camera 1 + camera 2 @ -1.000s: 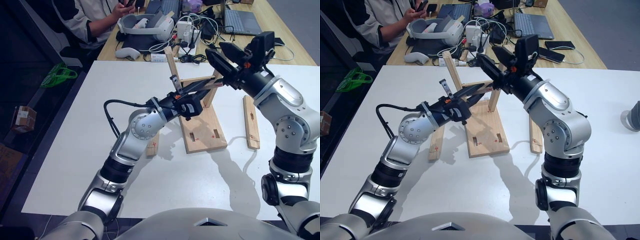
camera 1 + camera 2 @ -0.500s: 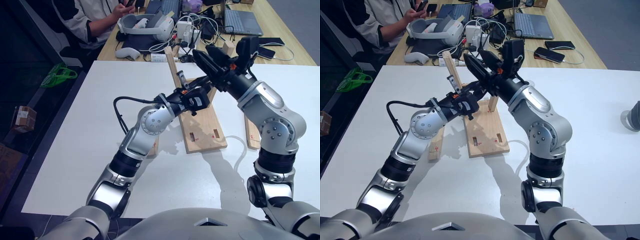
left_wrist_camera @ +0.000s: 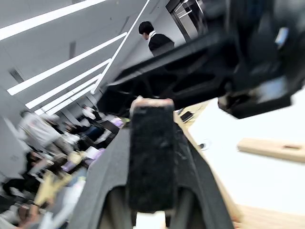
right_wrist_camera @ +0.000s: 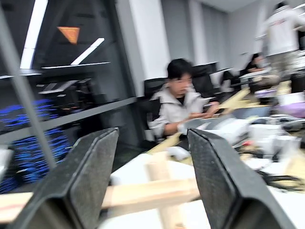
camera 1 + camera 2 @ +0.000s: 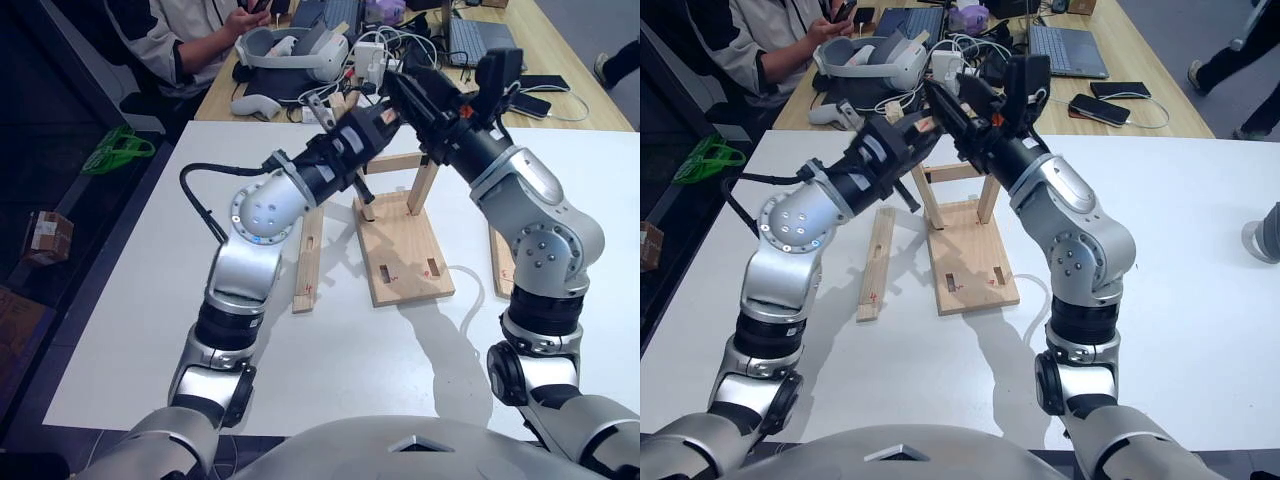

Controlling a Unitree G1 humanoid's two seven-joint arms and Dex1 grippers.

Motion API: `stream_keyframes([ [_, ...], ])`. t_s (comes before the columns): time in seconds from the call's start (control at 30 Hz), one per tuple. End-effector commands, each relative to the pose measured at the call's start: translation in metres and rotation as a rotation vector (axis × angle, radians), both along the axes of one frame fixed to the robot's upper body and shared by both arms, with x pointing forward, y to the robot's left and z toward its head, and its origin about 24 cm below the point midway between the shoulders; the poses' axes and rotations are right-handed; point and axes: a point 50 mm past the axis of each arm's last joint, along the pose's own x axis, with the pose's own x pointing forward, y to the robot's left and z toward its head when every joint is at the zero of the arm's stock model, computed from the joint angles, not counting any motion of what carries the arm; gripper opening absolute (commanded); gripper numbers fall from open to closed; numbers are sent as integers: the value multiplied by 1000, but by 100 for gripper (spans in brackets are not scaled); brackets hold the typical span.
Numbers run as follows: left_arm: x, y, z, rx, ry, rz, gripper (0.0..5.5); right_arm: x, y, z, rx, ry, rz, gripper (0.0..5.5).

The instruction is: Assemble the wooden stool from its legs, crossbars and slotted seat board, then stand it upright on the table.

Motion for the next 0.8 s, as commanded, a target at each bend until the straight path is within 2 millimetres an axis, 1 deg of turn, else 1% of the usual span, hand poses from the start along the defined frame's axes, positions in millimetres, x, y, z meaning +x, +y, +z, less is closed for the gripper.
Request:
stream_keyframes([
  [0.03,-7,21,22,-181,211,-17,41,2,-14,-14,-99,-35,-144,270],
  [0.1,-8,41,22,-260,318,40,41,-3,-12,-24,-136,-38,-155,270],
  [0.17,-9,62,14,-300,455,126,41,-12,-16,-38,-162,-16,-176,270],
  [0.2,-10,70,8,-286,519,164,41,-17,-19,-45,-169,1,-186,270],
  [0.27,-15,88,-15,-219,693,309,41,-29,-20,-64,-184,58,-182,270],
  [0.33,-21,97,-33,-147,815,418,41,-38,-16,-77,-197,96,-169,270],
  [0.43,-26,106,-52,-64,912,551,41,-44,-10,-90,-211,131,-162,270],
  [0.5,-26,110,-59,-50,935,627,41,-47,-7,-96,-210,148,-165,270],
  [0.57,-23,110,-63,-72,946,680,41,-50,-2,-101,-211,157,-158,270],
  [0.7,-16,104,-70,-191,976,741,41,-53,3,-107,-208,175,-159,270],
  [0.8,-11,98,-74,-349,1021,760,41,-55,3,-112,-224,191,-158,270],
])
